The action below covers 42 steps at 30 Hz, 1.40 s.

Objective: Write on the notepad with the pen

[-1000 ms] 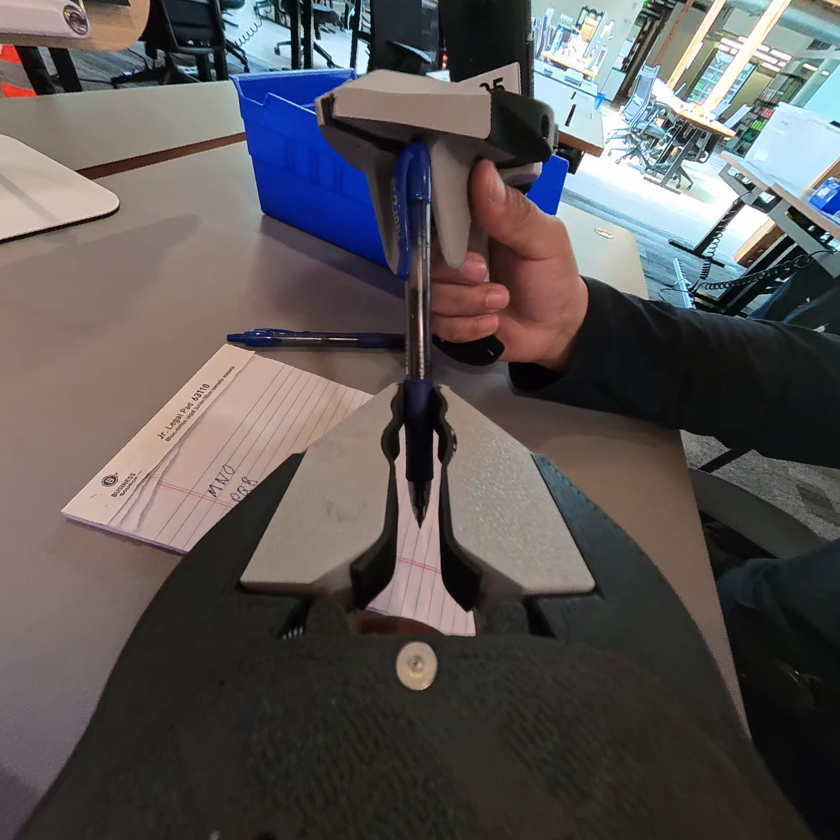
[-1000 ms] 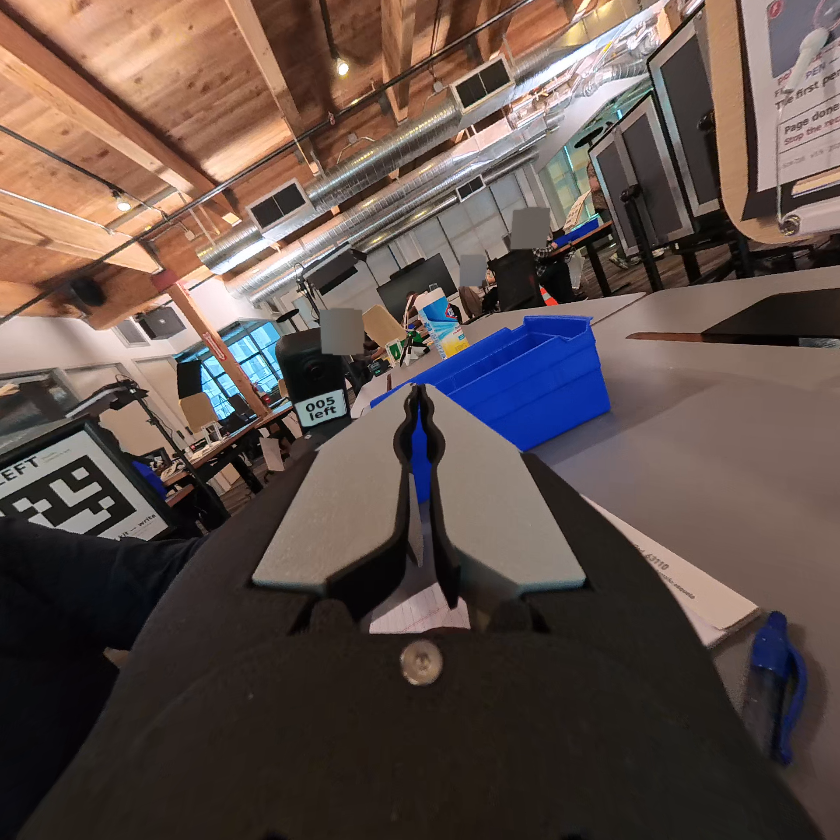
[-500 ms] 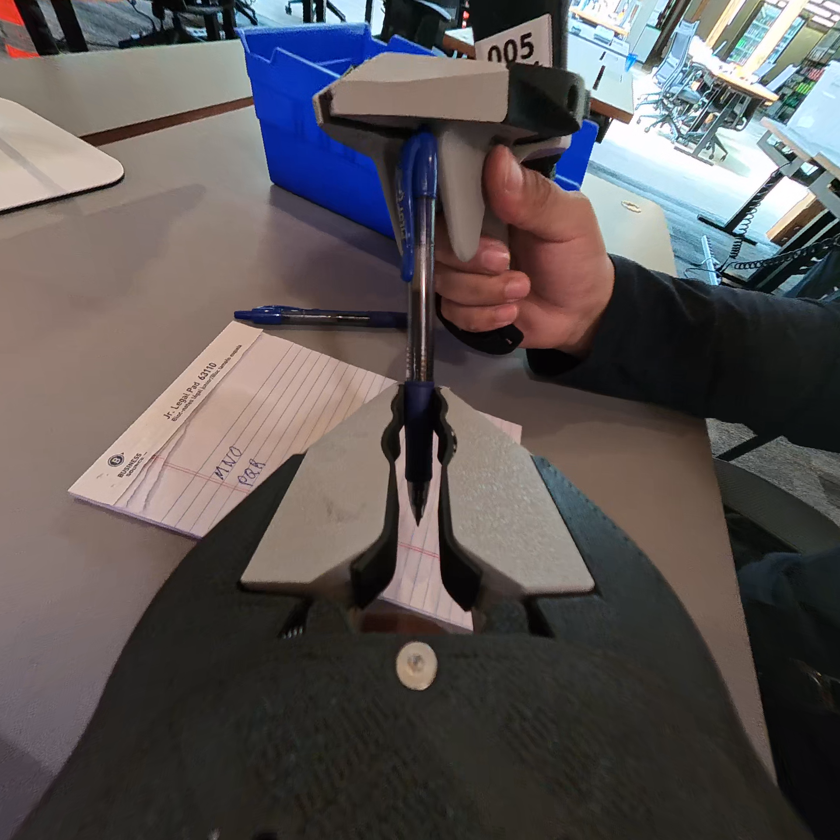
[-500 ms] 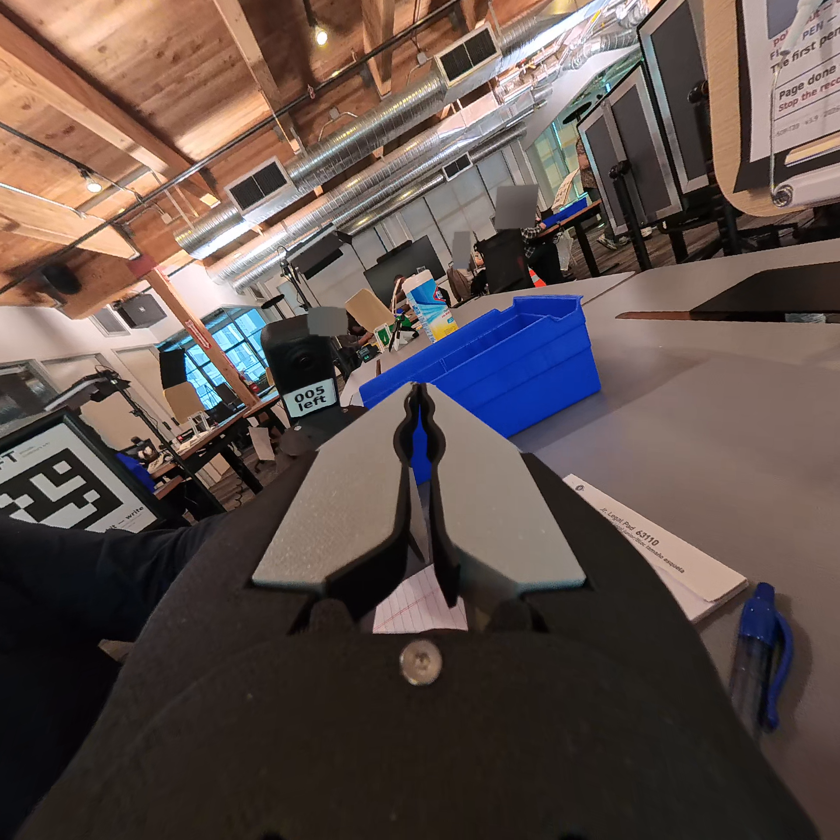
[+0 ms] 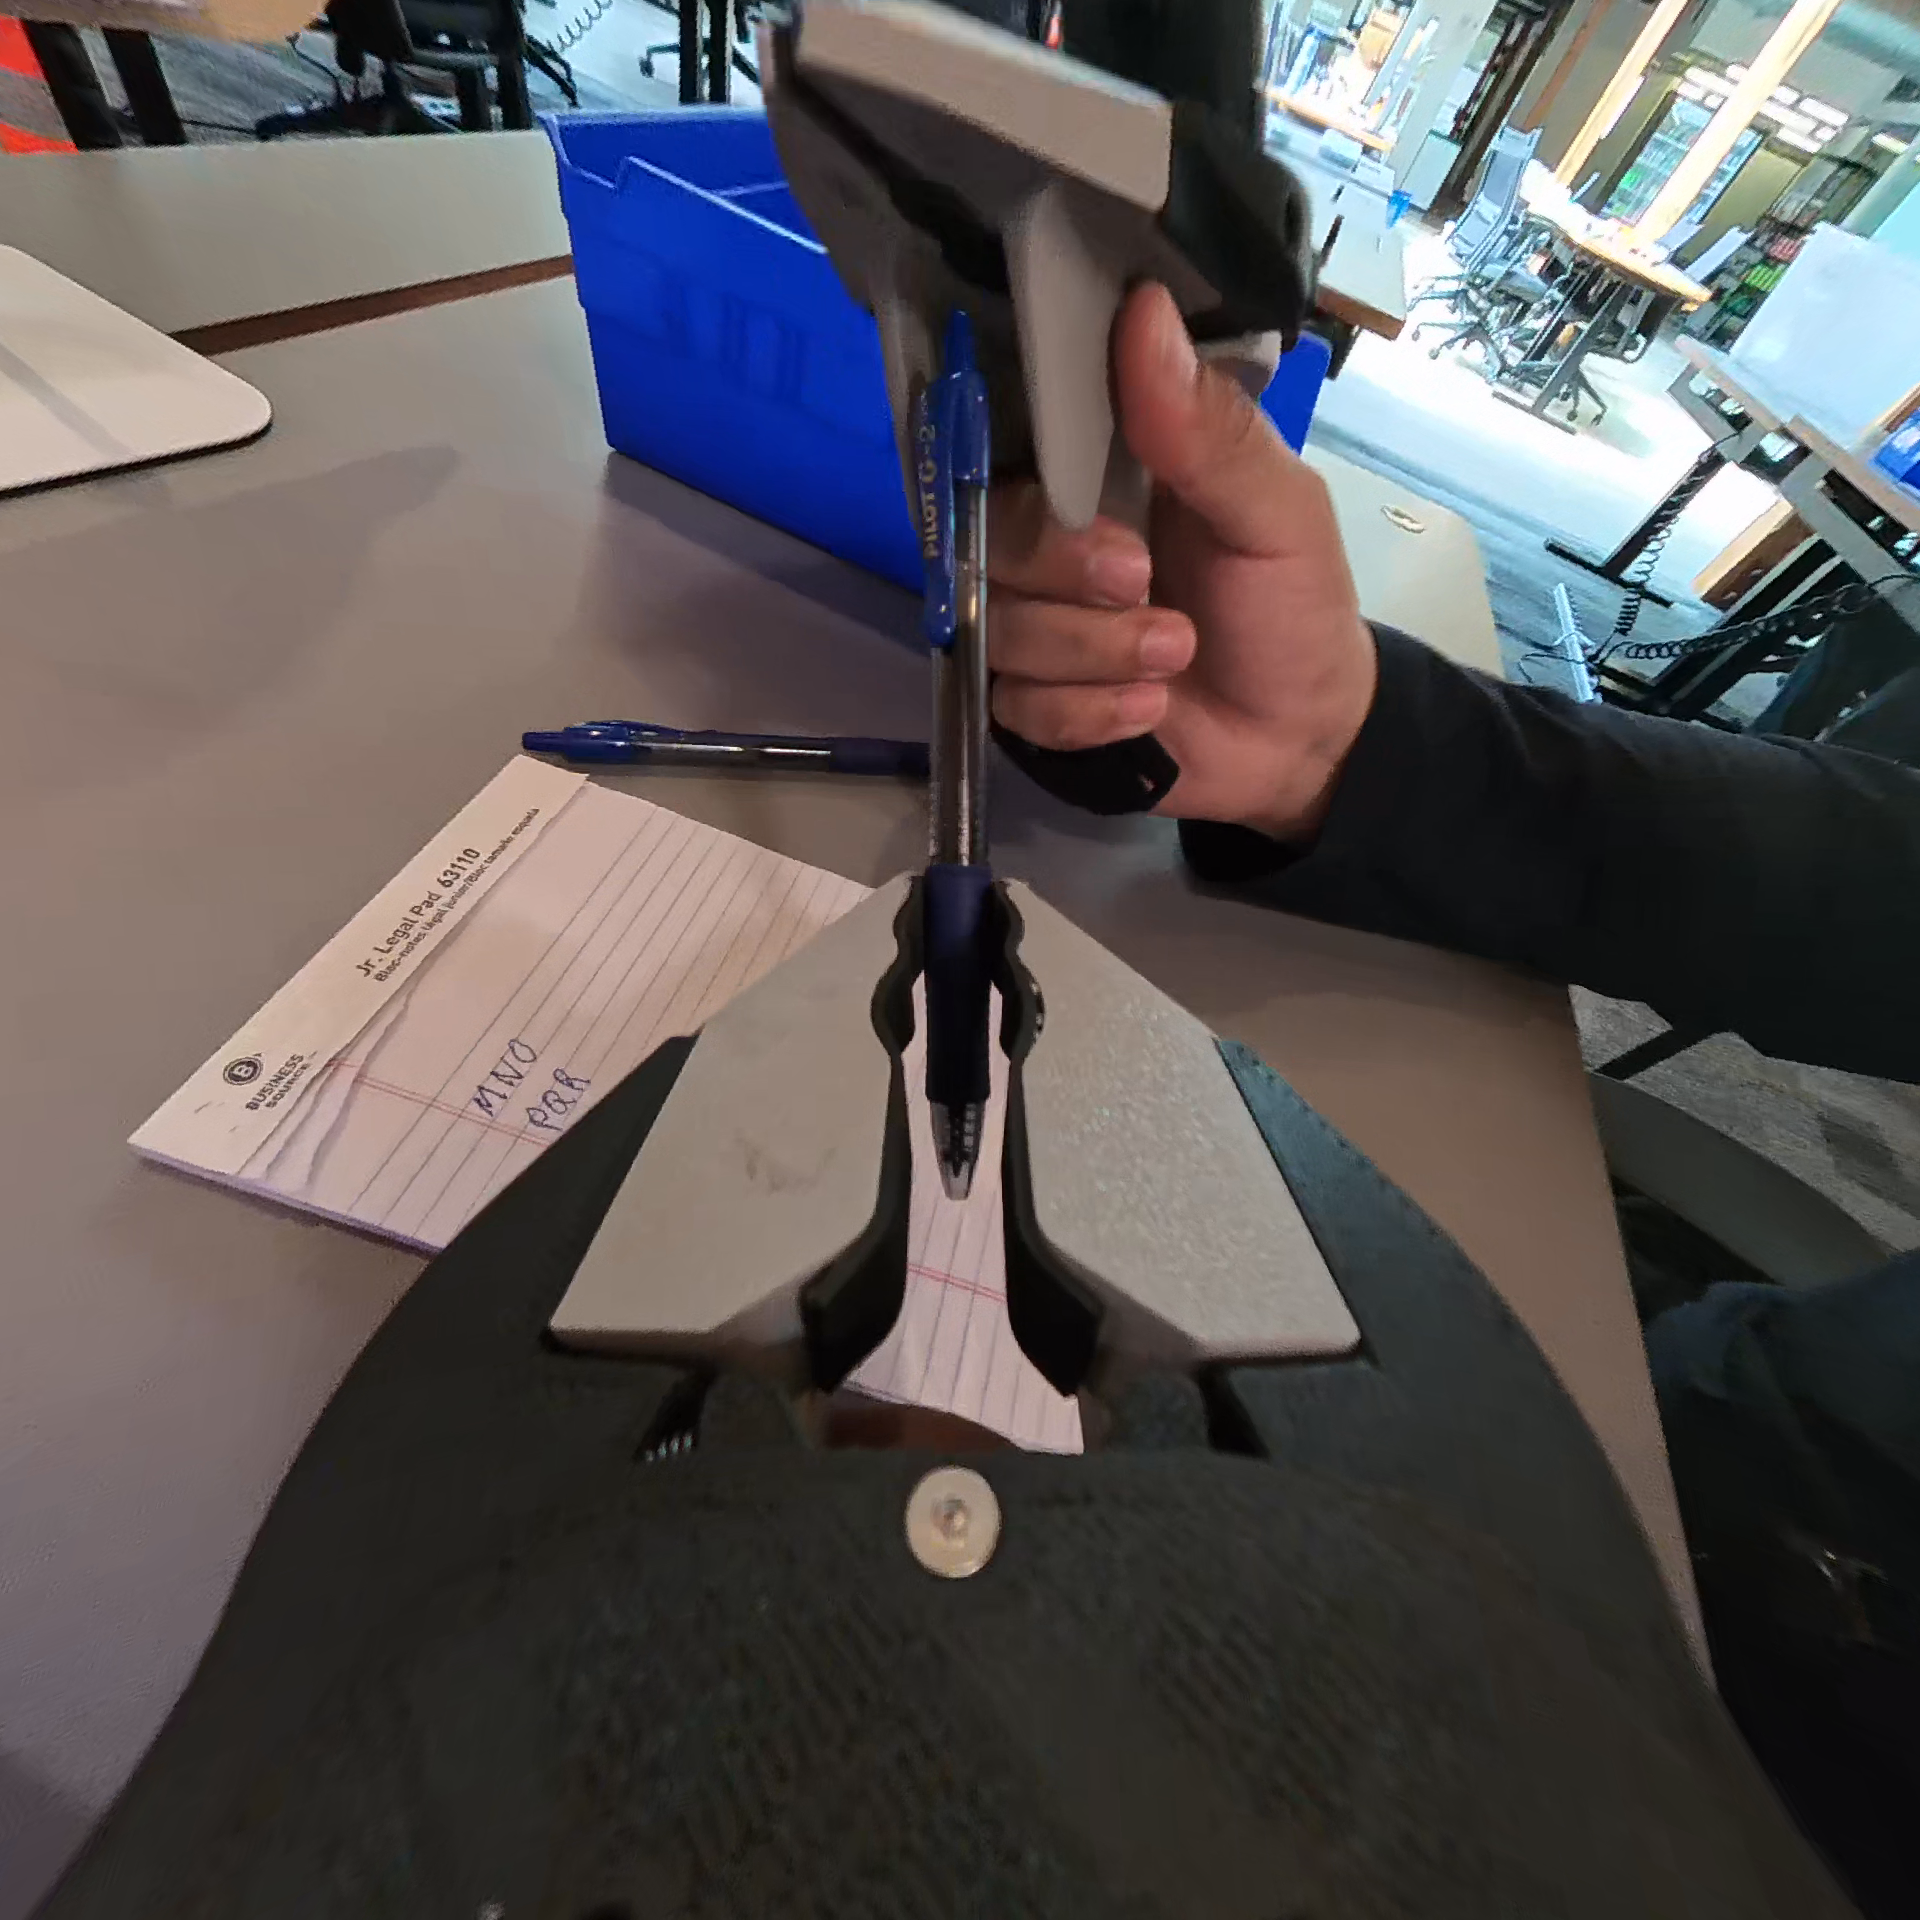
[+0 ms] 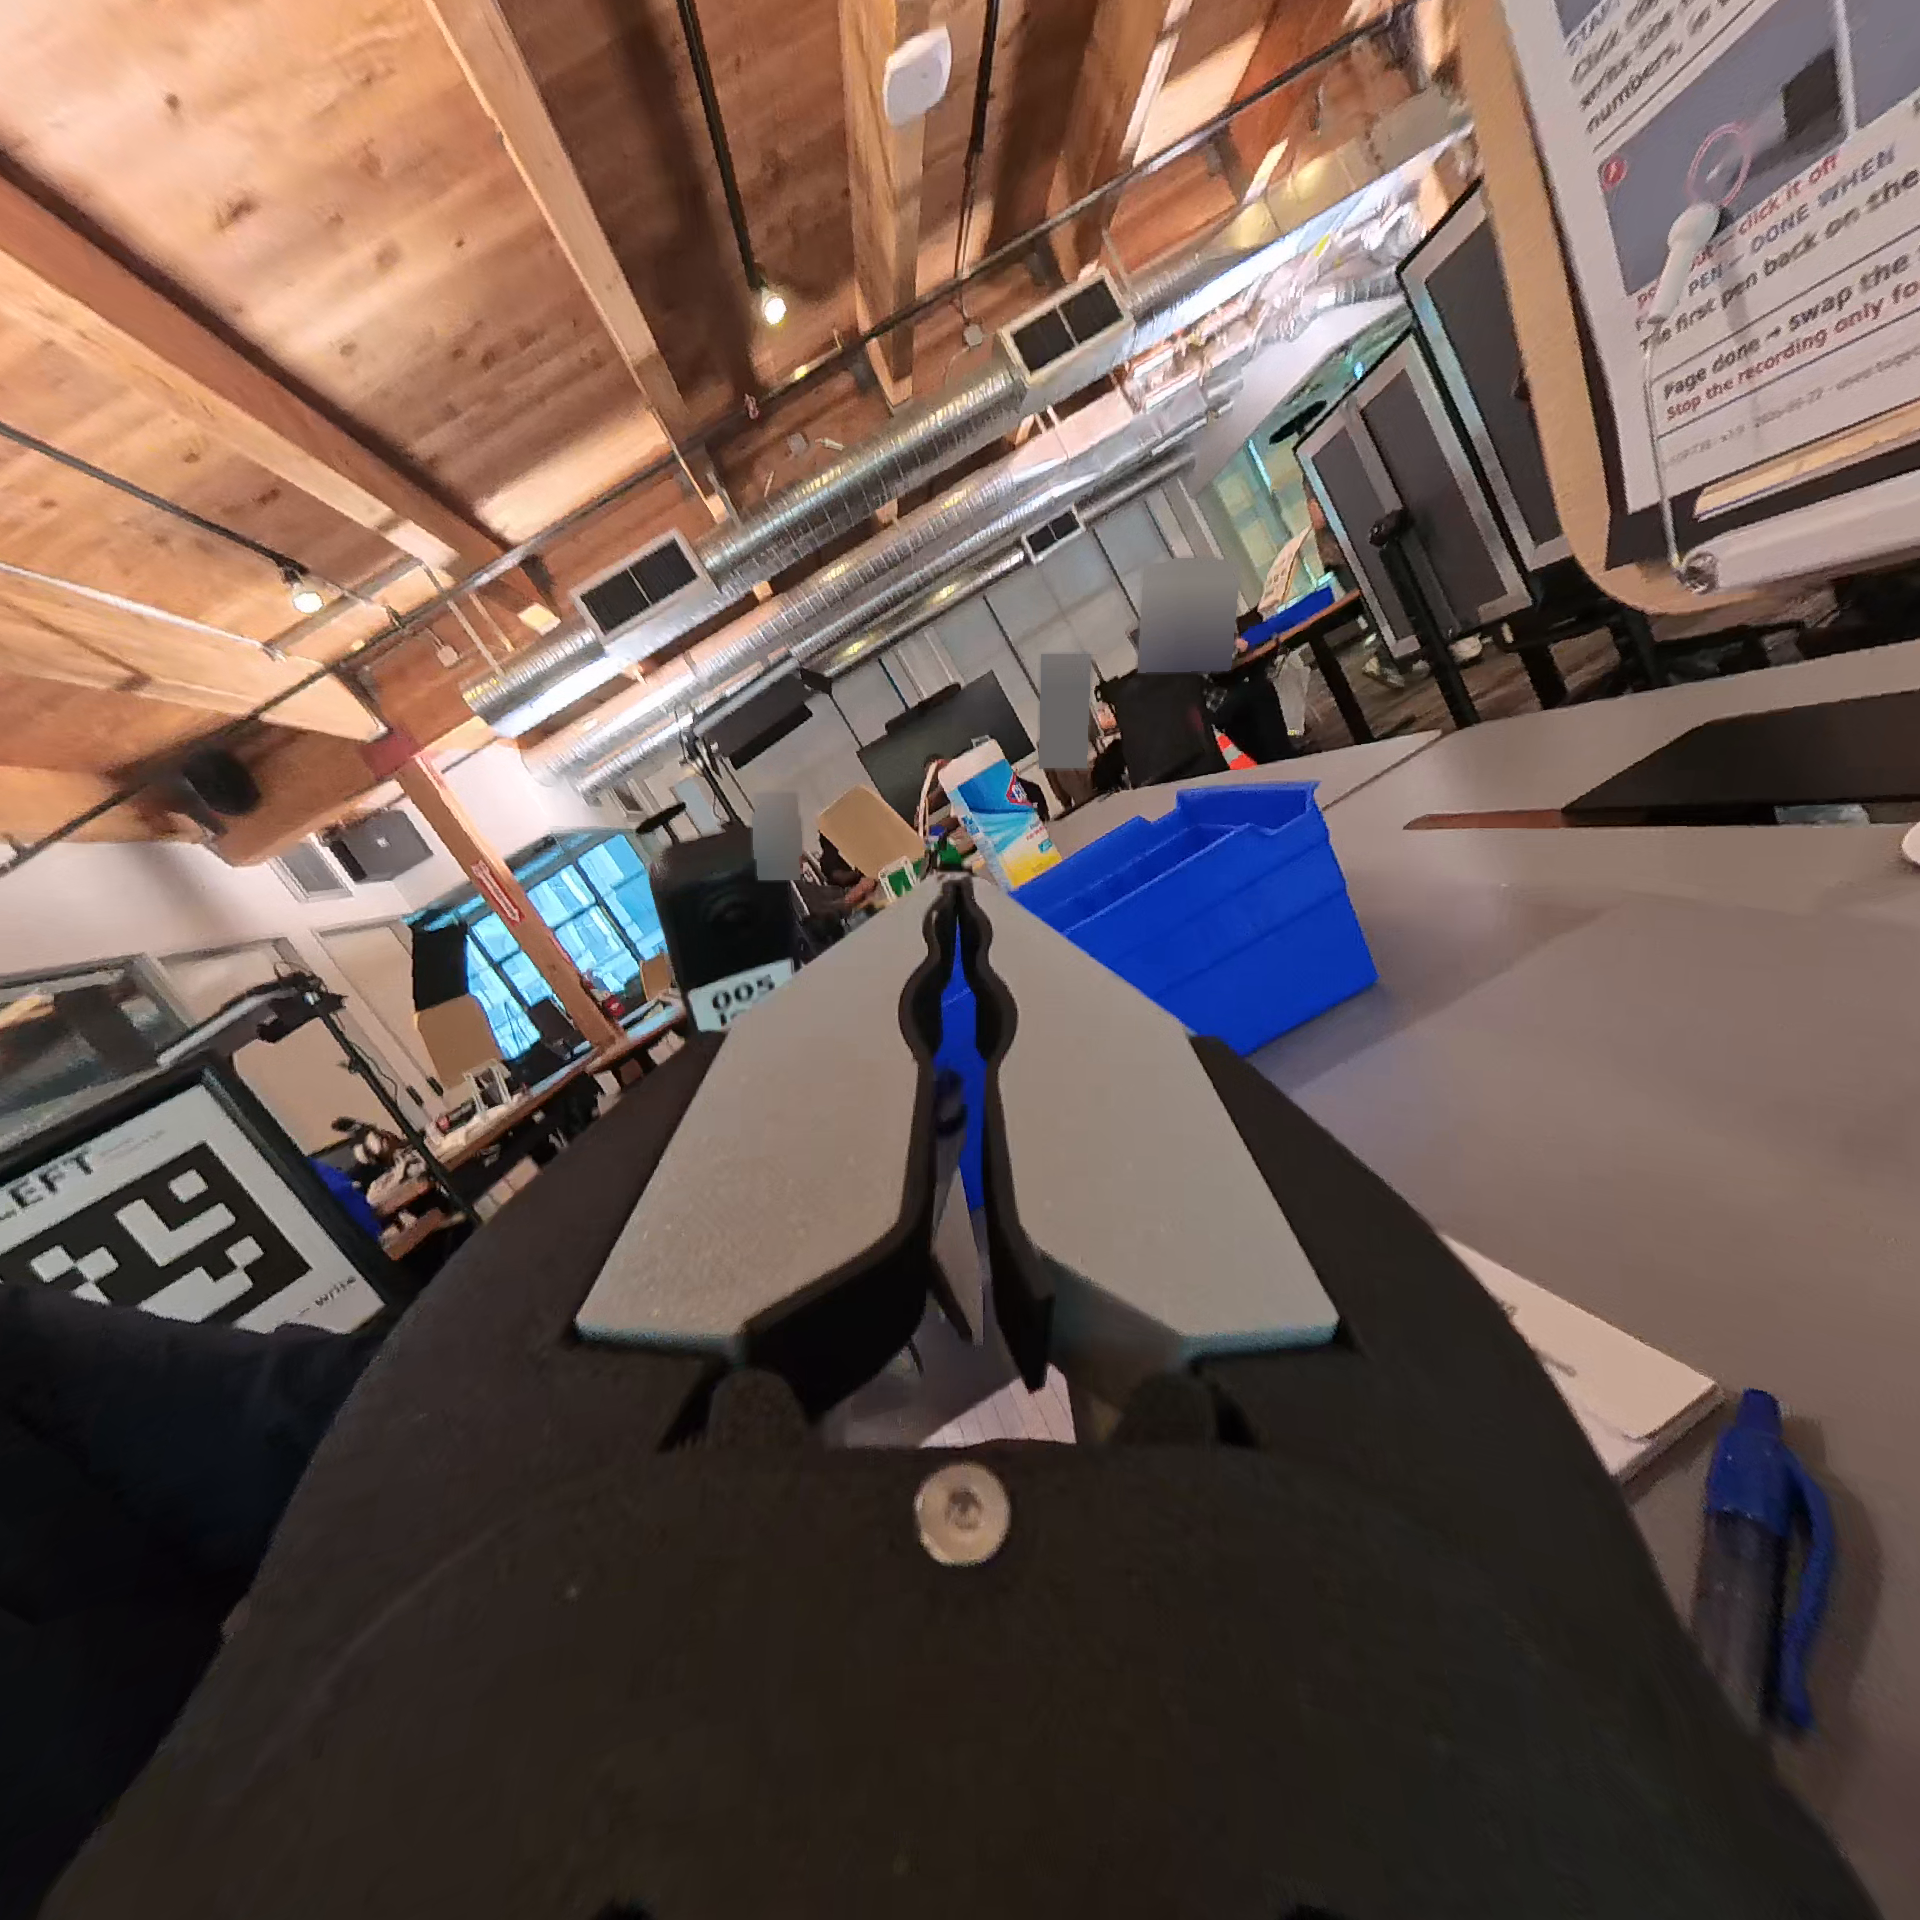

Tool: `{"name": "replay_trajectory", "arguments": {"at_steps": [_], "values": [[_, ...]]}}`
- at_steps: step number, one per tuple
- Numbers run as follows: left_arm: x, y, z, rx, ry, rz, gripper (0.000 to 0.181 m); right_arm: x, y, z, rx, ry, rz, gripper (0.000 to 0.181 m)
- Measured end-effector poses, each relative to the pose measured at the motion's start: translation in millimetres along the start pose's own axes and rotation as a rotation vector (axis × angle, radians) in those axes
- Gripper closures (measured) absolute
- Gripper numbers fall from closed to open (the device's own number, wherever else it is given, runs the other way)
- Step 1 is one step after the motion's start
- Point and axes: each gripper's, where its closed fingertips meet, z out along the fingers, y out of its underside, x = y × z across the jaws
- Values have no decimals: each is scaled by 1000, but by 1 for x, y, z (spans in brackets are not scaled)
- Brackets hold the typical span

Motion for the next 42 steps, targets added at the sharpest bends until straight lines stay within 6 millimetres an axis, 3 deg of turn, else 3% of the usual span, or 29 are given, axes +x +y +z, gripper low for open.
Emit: {"name": "replay_trajectory", "arguments": {"at_steps": [5, 8, 12, 15, 18, 20, 24, 29, 34, 39, 42], "values": [[-5, 1, -1, -1, -20, -12, 172, 6, -10, -7, 16, 50, -20, 181], [-14, -9, -7, 57, -54, -38, 172, 11, -5, -5, -30, 108, -72, 180], [-32, -18, -19, 127, -120, -108, 172, 27, -3, -6, -69, 275, -170, 160], [-28, -21, -19, 139, -92, -114, 172, 20, 13, 4, -140, 223, -149, 157], [-20, -12, -9, 78, -77, -70, 172, 15, 37, 16, -224, 159, -73, 155], [-20, -2, -2, 22, -94, -45, 172, 14, 47, 19, -262, 149, -66, 172], [-30, 15, 2, -71, -153, -40, 171, 16, 43, 15, -307, 232, -137, 176], [-56, 54, 1, -320, -324, 72, 175, 38, 12, -20, -508, 553, -377, 177], [-57, 58, -1, -362, -374, 152, 181, 66, 3, -57, -916, 842, -484, 177], [-60, 59, -6, -384, -392, 173, 181, 105, 39, -95, -1351, 1008, -363, 177], [-62, 59, -7, -383, -401, 163, 181, 132, 57, -115, -1464, 1087, -319, 176]]}}
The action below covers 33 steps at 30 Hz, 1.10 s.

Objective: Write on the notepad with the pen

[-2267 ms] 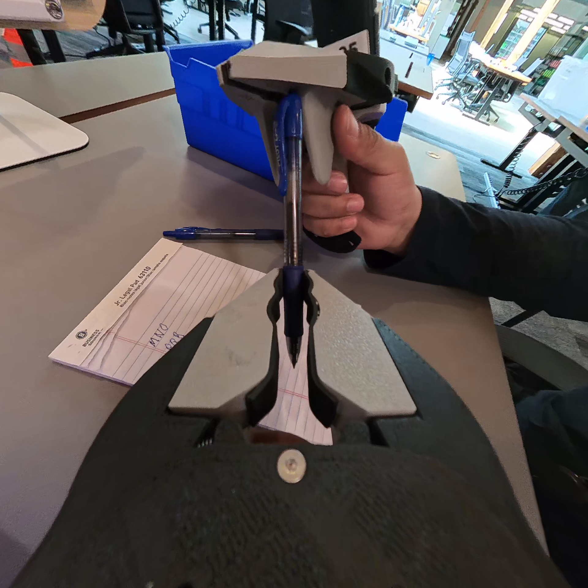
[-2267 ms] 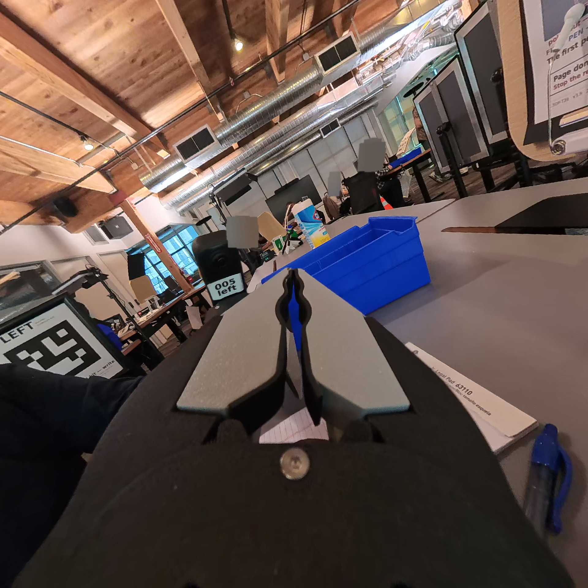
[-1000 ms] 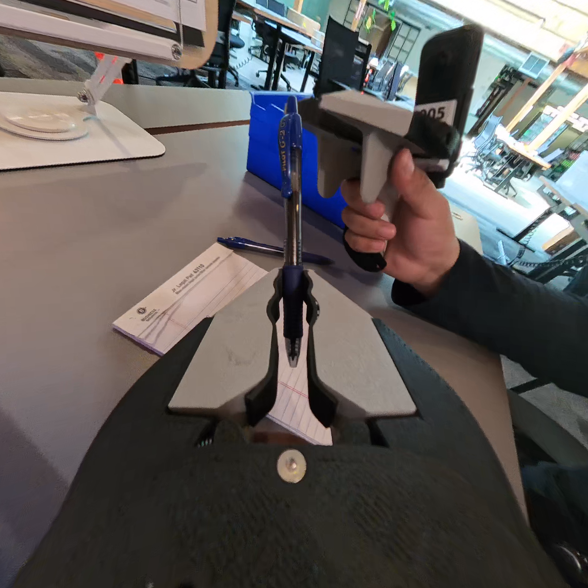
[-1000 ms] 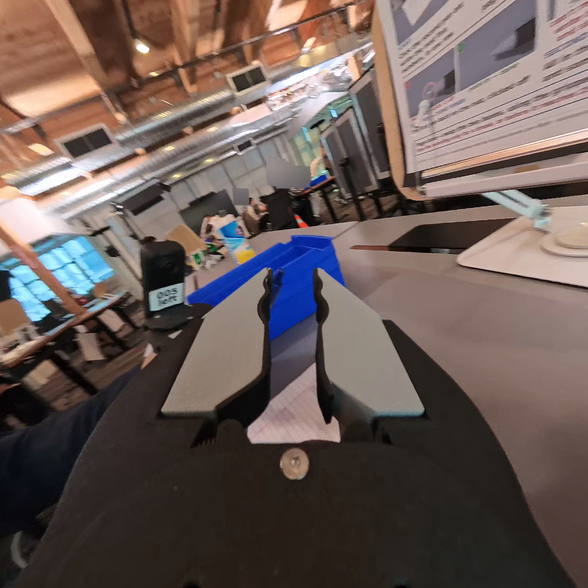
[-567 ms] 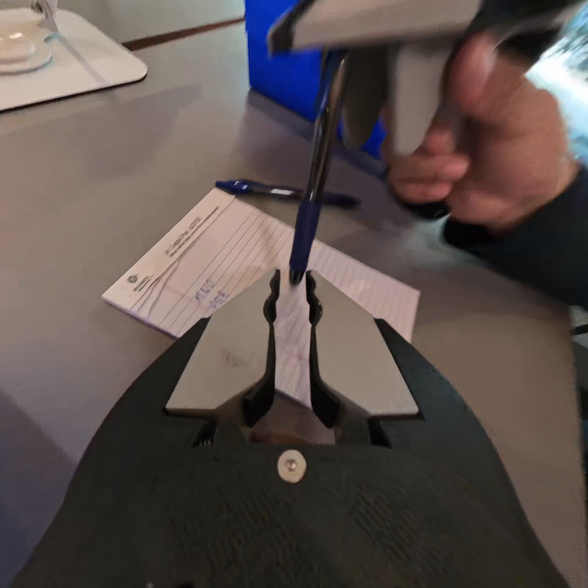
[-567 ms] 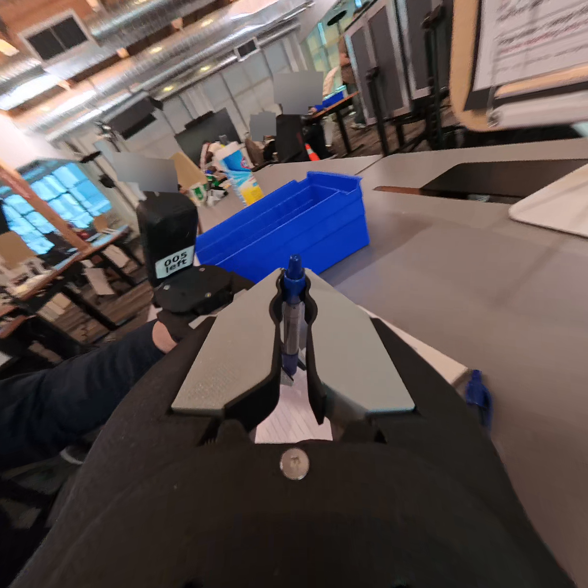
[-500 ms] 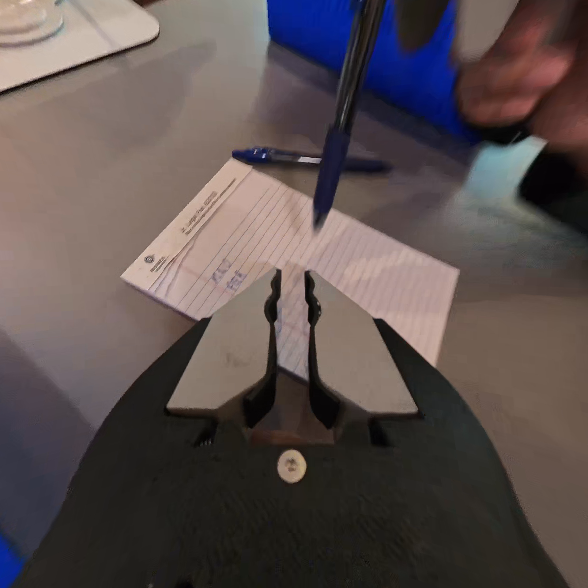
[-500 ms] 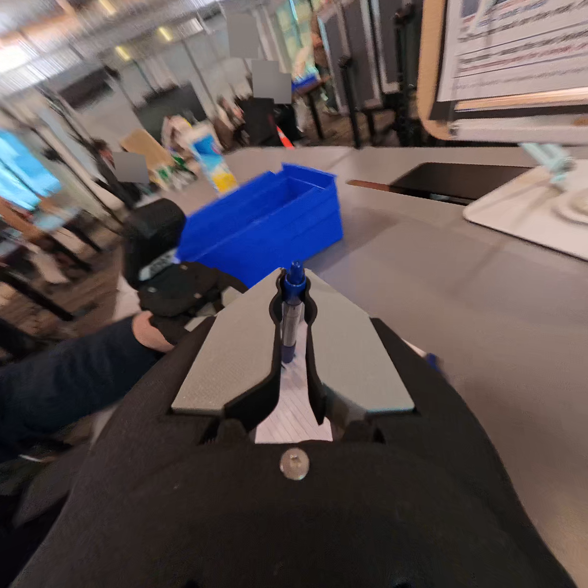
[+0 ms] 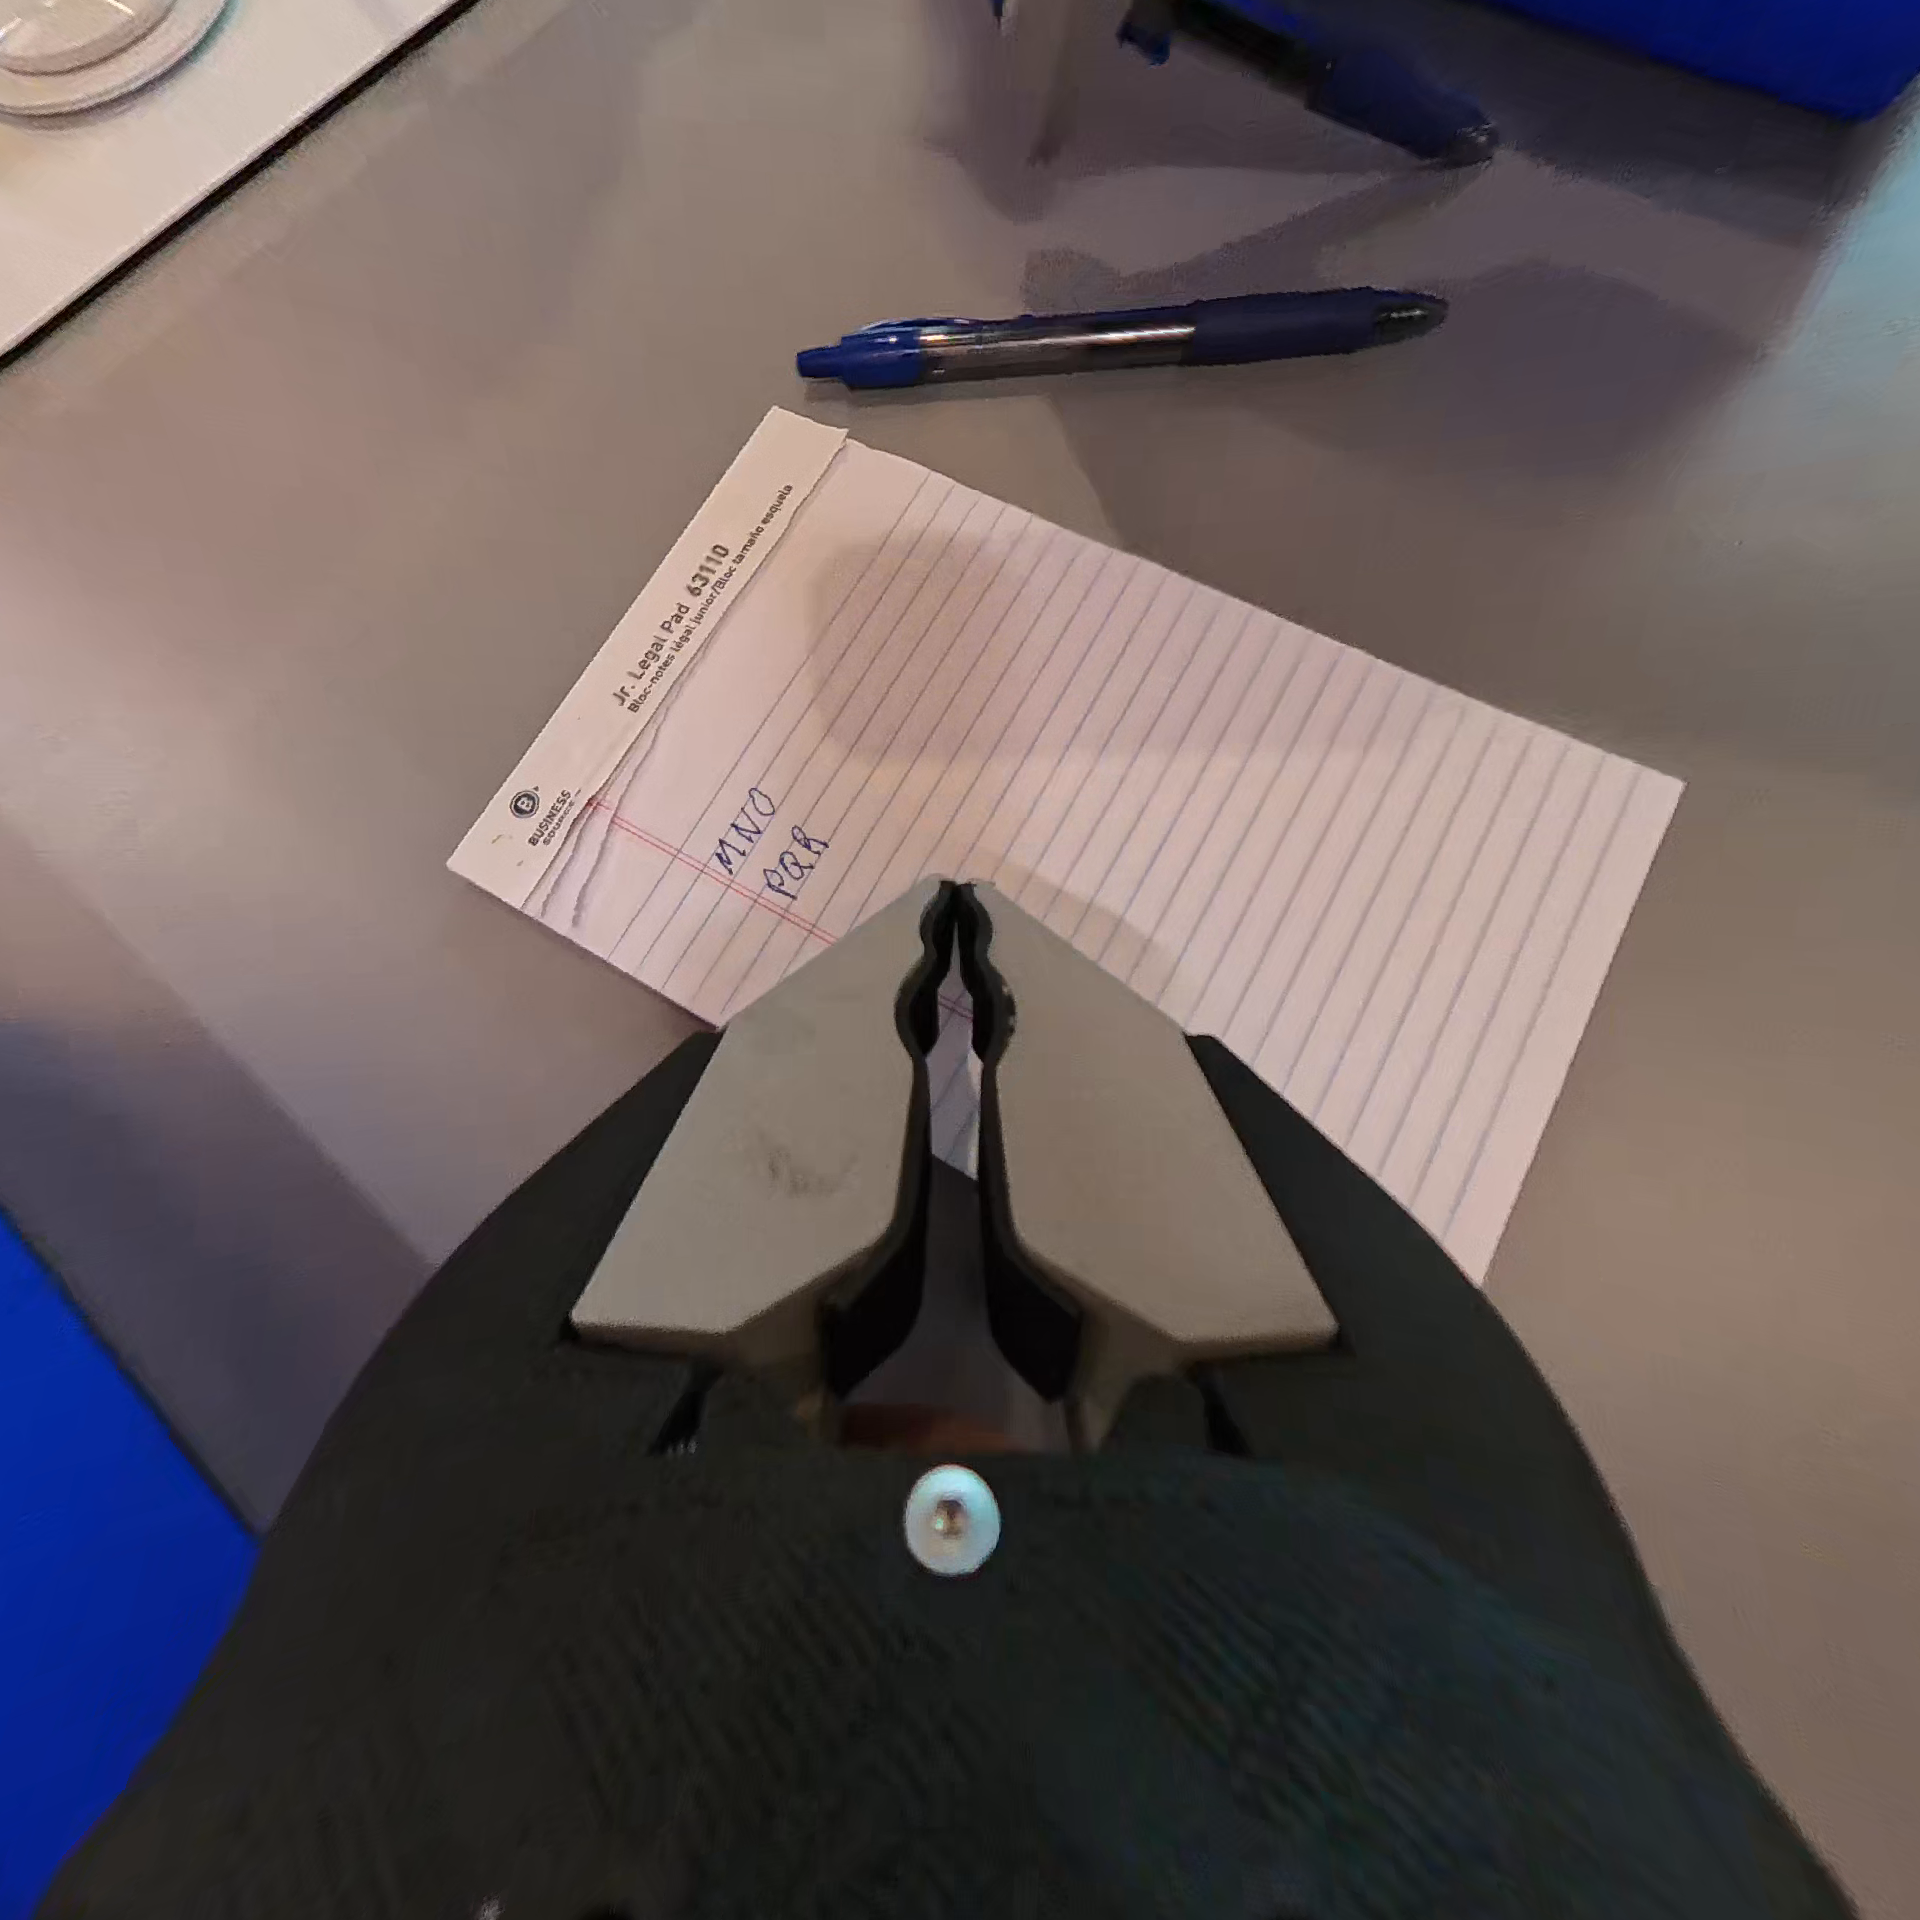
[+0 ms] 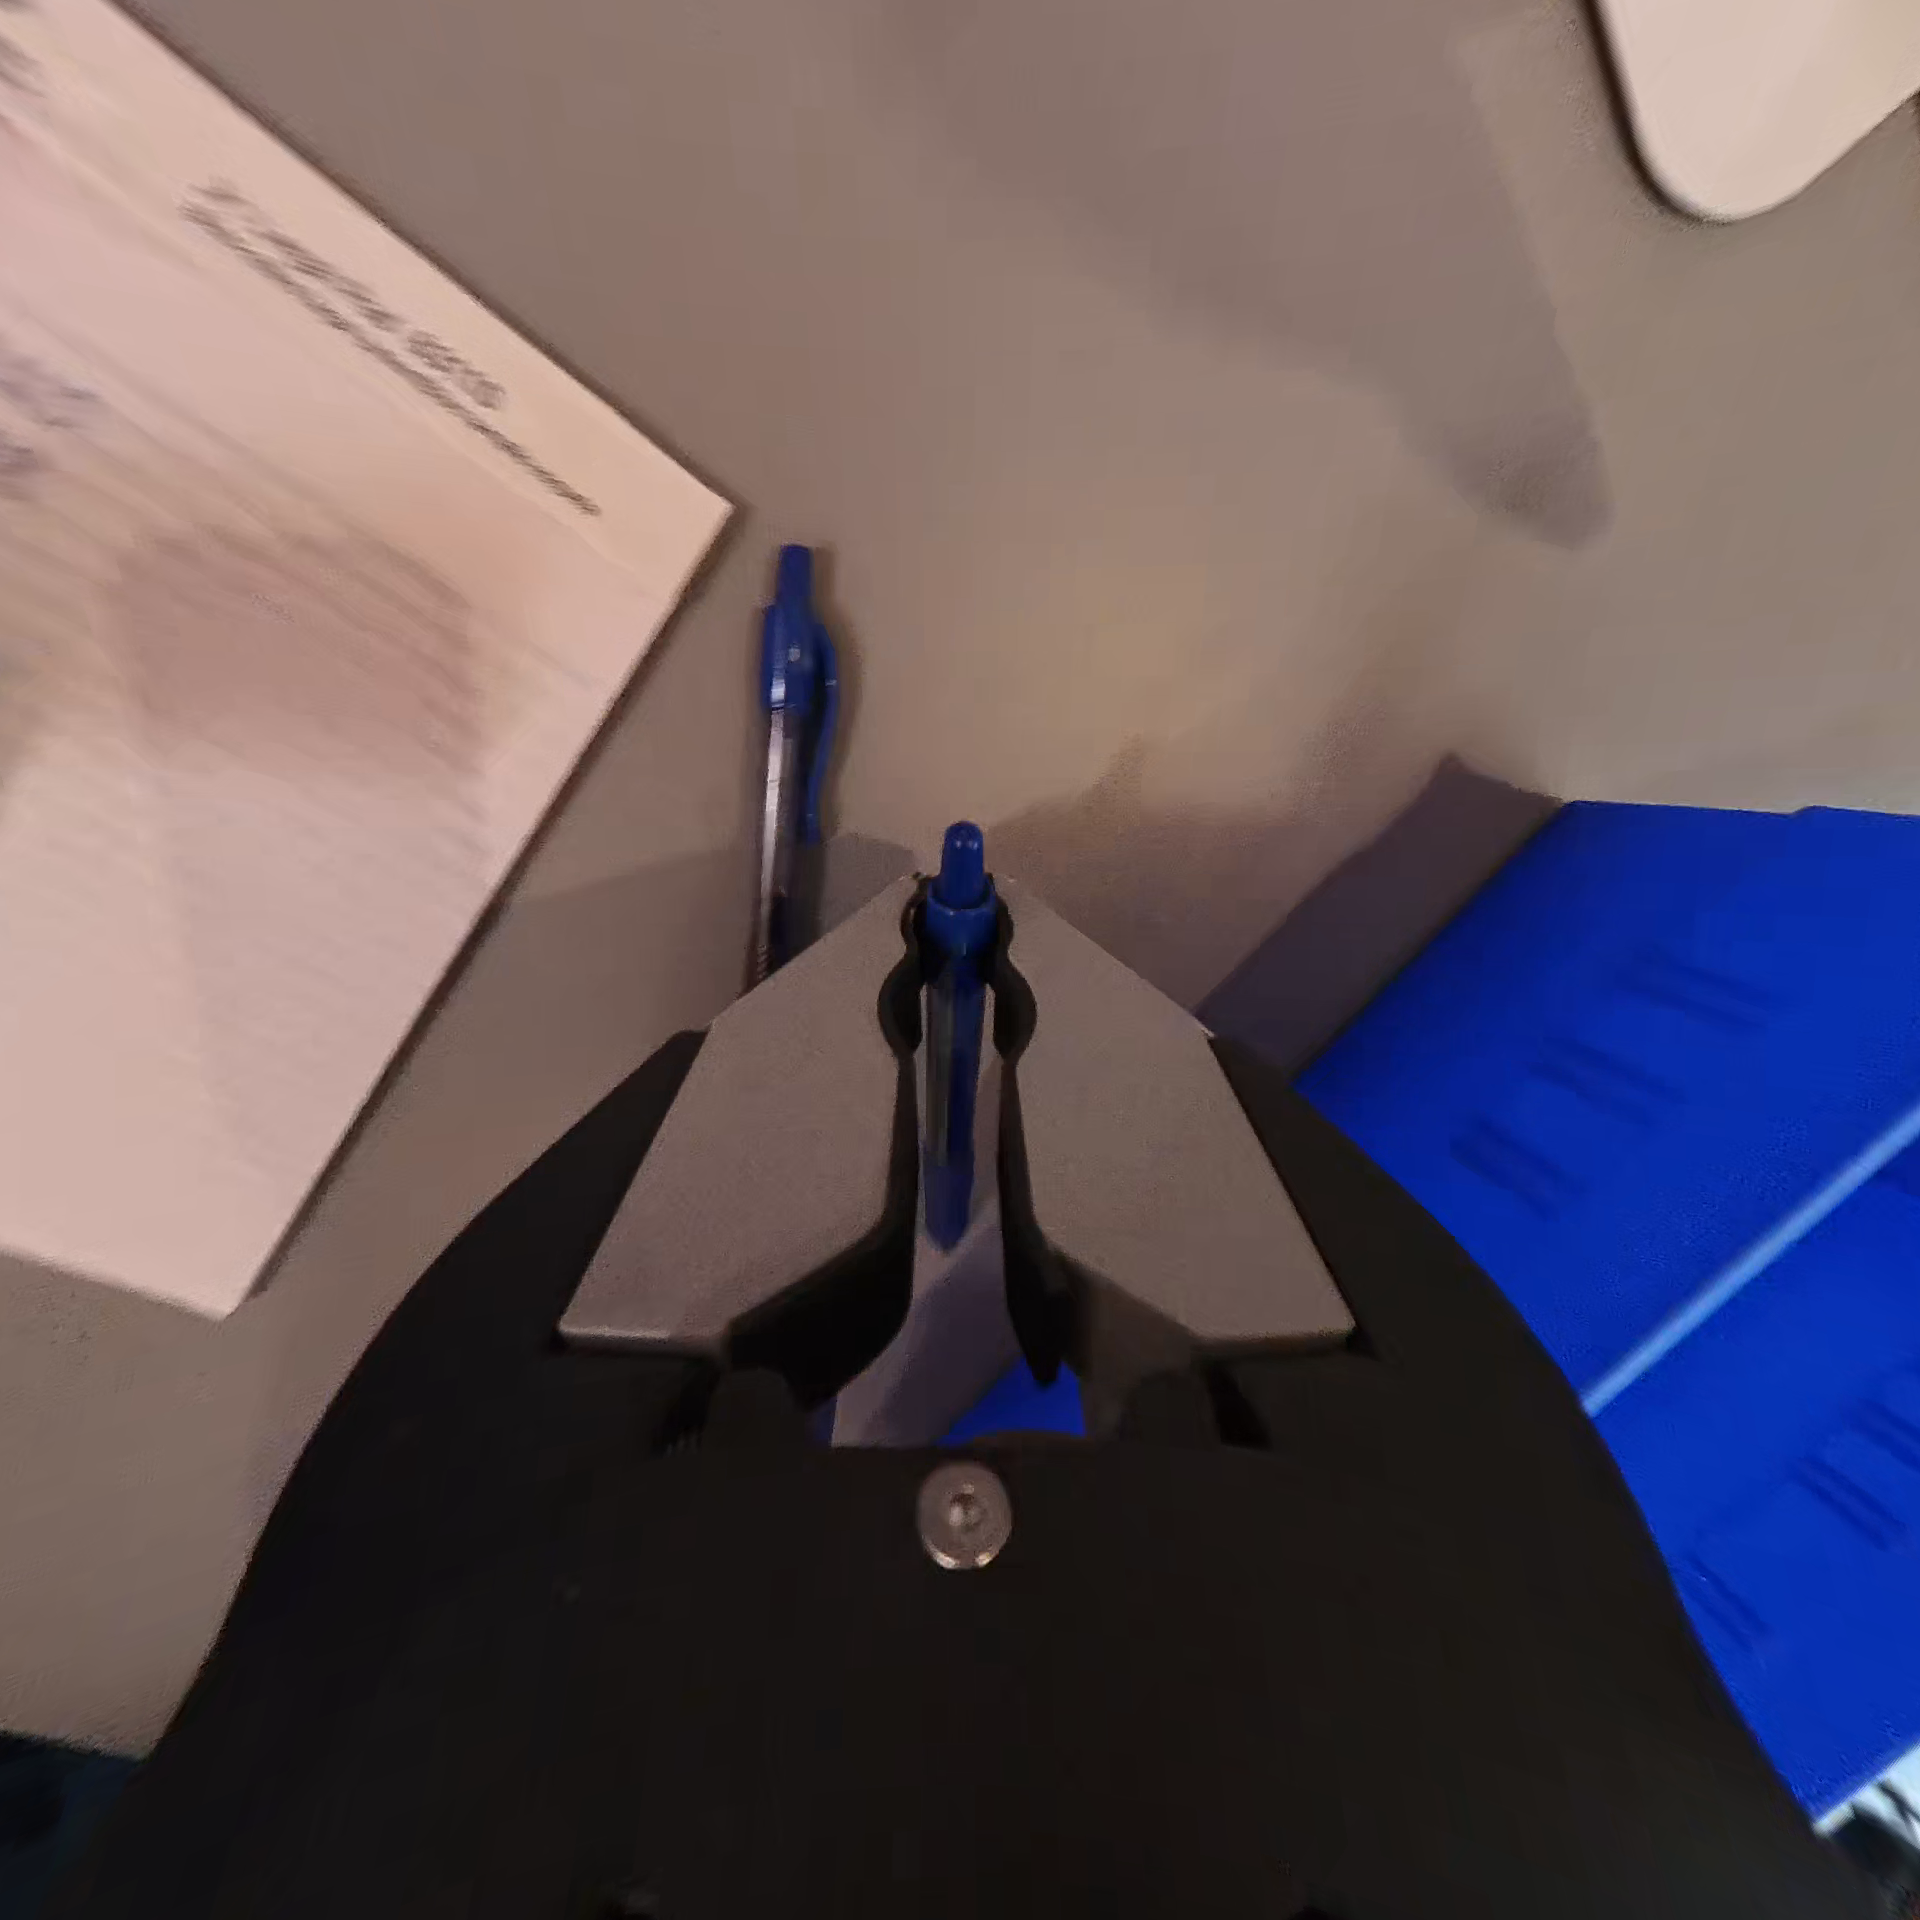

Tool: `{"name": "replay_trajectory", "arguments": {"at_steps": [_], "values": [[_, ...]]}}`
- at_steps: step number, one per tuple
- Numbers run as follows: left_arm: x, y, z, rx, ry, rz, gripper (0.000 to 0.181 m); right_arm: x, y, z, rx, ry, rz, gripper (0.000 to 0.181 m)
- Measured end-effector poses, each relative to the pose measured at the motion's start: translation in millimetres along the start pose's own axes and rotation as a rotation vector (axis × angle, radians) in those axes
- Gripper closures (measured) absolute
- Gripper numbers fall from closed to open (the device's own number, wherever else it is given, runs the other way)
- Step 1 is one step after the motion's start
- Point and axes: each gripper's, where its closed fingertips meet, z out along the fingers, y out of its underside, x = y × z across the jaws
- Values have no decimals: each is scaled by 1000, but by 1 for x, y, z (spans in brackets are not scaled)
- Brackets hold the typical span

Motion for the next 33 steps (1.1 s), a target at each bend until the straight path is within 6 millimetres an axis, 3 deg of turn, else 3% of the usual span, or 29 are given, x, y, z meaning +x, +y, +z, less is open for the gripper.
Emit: {"name": "replay_trajectory", "arguments": {"at_steps": [4, 8, 10, 15, 21, 23, 25, 28, 31, 33], "values": [[-7, -1, 2, 13, -31, -21, 181, 16, 2, 24, -24, 33, 55, 176], [-8, -1, 2, 12, -47, -7, 181, 25, 6, 11, 30, 85, 62, 170], [-8, -1, 2, 12, -48, -4, 181, 17, 6, -2, 78, 90, 39, 167], [-8, -1, 2, 19, -26, -32, 181, -37, 9, -16, 145, -82, -26, 162], [-8, -1, 2, 18, -30, -28, 181, -47, 24, 8, 79, -121, -16, 152], [-8, -1, 2, 20, -24, -34, 181, -46, 21, 9, 100, -141, 4, 156], [-8, -1, 2, 21, -22, -38, 181, -48, 19, 9, 118, -163, -11, 174], [-8, -1, 2, 25, -16, -47, 181, -47, 18, 9, 139, -157, -19, 175], [-8, -1, 1, 27, -5, -58, 181, -54, 1, -12, 293, -273, 42, 175], [-9, -6, -2, 54, 3, -57, 181, -70, -20, -49, 497, -486, 101, 175]]}}
